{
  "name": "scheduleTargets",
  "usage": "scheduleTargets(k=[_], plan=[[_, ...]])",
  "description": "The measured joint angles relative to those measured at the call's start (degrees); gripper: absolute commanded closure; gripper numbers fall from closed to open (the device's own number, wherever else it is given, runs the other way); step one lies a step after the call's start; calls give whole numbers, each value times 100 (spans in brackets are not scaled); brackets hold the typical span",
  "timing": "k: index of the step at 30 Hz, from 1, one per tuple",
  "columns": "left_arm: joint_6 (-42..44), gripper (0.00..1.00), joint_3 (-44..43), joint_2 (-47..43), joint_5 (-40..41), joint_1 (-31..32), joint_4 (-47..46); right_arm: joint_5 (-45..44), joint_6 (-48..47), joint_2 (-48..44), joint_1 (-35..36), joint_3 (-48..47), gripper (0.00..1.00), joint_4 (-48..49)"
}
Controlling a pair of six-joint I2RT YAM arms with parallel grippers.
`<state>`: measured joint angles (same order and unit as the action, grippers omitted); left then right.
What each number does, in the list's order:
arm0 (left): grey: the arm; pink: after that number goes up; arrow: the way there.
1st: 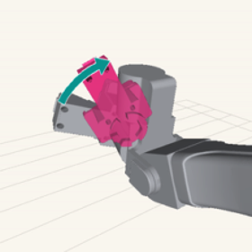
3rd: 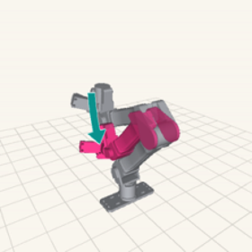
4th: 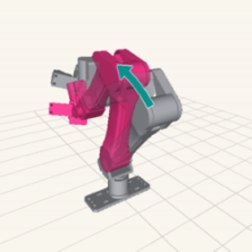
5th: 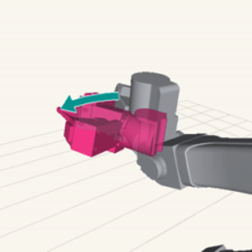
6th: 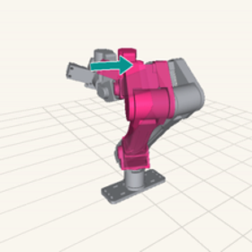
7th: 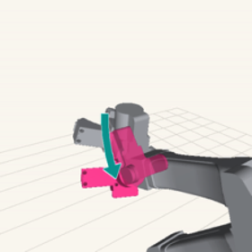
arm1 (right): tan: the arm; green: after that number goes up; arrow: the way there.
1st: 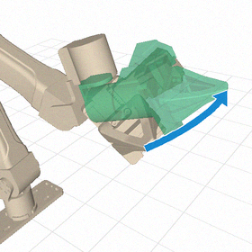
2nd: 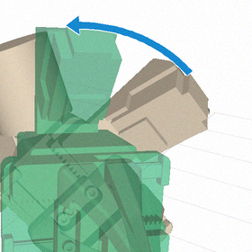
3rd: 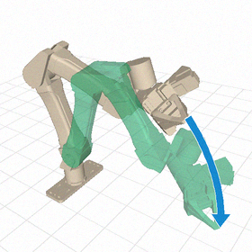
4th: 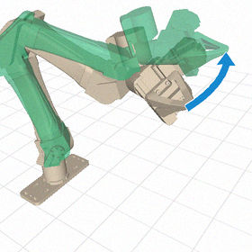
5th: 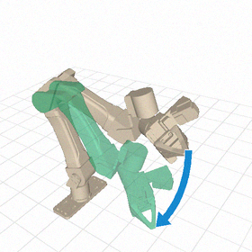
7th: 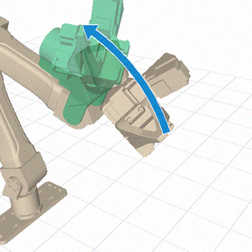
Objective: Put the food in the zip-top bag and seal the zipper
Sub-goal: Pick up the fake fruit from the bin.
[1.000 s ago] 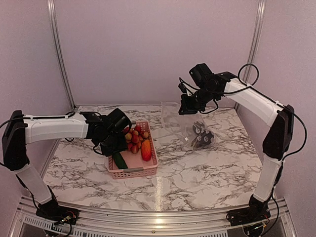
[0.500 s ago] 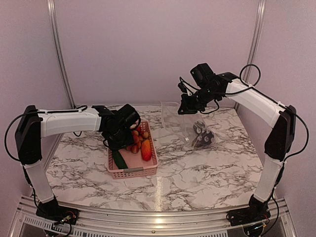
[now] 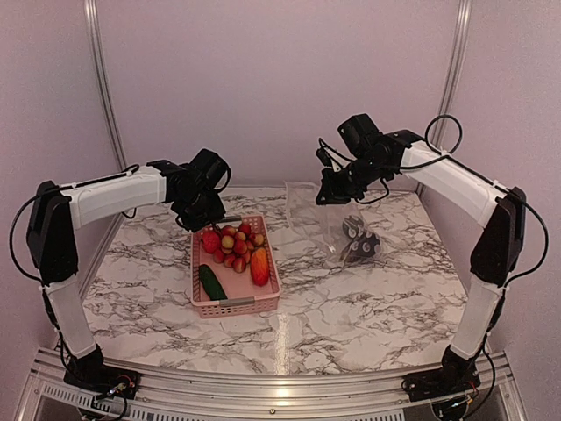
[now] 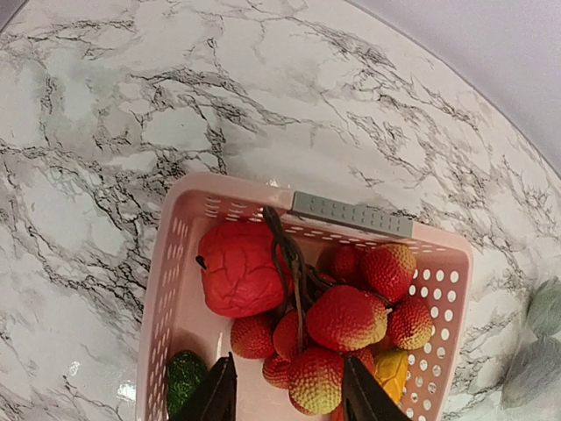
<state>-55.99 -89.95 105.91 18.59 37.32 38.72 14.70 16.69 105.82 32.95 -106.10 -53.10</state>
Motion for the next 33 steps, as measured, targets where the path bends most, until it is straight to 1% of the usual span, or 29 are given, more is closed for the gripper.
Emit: scheduleTargets(k=[4, 8, 17, 23, 33], plan=[[122, 60, -4, 98, 39, -179, -243, 9, 26, -31, 0, 46, 100, 11], [203, 66, -4, 216, -28, -339, -566, 24, 70, -72, 0, 61, 100, 13], [332, 67, -7, 645, -278, -723, -933, 24, 90, -101, 0, 101, 100, 7], [337, 68, -92, 914, -417, -723, -984, 28, 125, -138, 0, 103, 100, 11], [352, 73, -186, 1097, -507, -719, -1021, 35, 177, -170, 0, 105, 100, 9]])
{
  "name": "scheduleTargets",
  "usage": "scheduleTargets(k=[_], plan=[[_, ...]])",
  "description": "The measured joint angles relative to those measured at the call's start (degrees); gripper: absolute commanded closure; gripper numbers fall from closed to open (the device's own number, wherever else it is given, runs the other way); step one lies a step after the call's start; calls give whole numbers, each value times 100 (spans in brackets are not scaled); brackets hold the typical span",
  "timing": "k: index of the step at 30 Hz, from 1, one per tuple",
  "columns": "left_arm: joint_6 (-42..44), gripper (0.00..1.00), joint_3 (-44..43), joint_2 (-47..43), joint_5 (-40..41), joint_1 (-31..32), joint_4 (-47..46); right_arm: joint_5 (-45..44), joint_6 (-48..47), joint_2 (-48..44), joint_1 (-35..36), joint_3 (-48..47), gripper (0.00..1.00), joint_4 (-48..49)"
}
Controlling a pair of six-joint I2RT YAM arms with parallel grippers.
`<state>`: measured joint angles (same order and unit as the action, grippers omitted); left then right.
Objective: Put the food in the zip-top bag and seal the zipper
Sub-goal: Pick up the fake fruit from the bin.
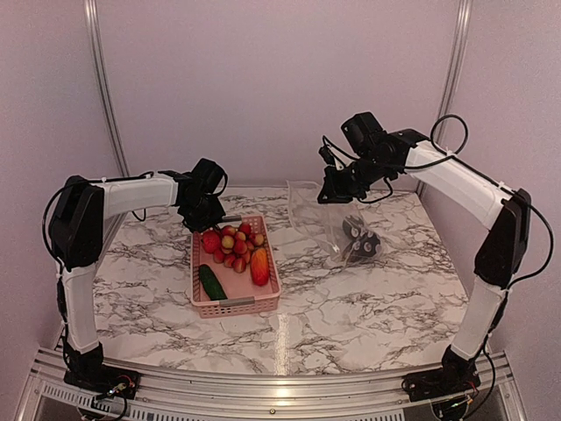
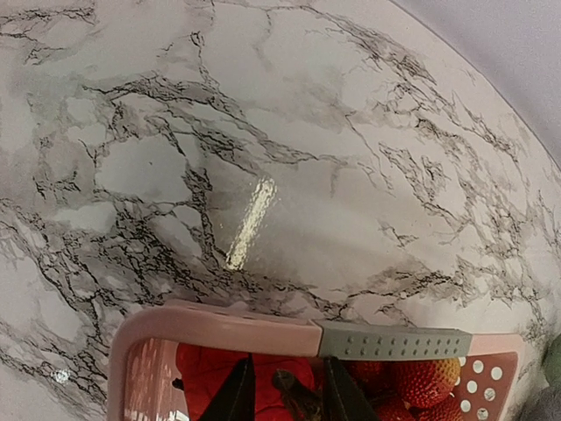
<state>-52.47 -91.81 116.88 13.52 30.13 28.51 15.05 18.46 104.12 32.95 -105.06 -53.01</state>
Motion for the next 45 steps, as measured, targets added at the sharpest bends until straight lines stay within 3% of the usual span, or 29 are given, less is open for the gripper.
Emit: scheduleTargets(k=[16, 27, 30, 45], plan=[[-22, 79, -2, 173, -219, 0, -164, -2, 4, -22, 0, 0, 100, -66], [-7, 99, -2, 201, -404, 0, -240, 0, 9, -22, 0, 0, 100, -63], [20, 100, -2, 157, -411, 0, -229, 0, 13, -22, 0, 0, 100, -61], [164, 100, -87, -1200, -466, 37, -260, 2, 15, -7, 0, -210, 100, -214]])
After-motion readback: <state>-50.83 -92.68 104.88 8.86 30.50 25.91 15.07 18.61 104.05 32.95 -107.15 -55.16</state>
